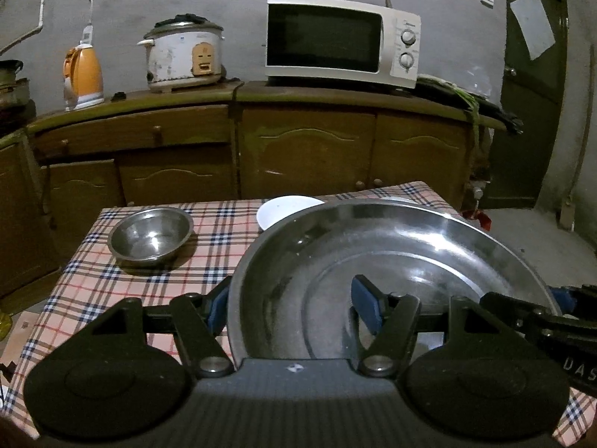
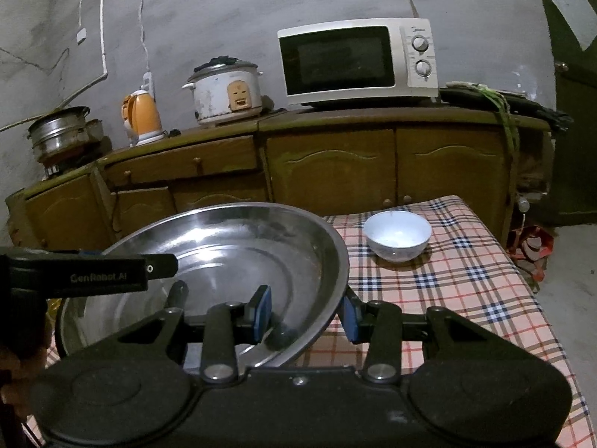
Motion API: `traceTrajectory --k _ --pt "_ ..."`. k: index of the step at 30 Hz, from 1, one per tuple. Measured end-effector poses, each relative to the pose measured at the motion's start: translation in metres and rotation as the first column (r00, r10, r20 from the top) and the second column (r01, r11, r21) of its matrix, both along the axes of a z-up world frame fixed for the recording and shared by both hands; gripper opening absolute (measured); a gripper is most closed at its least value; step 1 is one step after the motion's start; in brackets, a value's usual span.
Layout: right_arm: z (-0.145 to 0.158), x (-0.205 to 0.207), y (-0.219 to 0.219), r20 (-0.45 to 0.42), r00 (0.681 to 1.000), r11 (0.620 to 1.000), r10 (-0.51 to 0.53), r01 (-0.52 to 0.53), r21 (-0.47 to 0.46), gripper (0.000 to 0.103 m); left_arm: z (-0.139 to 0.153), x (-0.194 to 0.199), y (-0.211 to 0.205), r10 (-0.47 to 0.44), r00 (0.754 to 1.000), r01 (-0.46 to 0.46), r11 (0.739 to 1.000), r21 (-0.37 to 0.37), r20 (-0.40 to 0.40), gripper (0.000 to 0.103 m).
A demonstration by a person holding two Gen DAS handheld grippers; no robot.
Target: Organize plates and bowls
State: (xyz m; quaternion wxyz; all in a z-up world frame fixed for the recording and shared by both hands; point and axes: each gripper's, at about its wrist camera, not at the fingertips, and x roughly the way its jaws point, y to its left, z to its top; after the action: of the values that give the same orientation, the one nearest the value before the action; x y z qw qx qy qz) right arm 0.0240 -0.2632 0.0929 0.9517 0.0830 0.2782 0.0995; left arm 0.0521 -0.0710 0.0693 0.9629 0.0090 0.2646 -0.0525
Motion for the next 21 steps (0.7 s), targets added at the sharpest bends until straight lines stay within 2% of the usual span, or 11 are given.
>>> traceTrajectory --k 21 --pt "-0.009 0.011 0.05 -0.031 0.995 0.996 0.092 -0.092 -0.003 0.05 -0.005 -0.002 0.044 0.097 0.995 -0.097 0.995 -0.026 -0.007 0.066"
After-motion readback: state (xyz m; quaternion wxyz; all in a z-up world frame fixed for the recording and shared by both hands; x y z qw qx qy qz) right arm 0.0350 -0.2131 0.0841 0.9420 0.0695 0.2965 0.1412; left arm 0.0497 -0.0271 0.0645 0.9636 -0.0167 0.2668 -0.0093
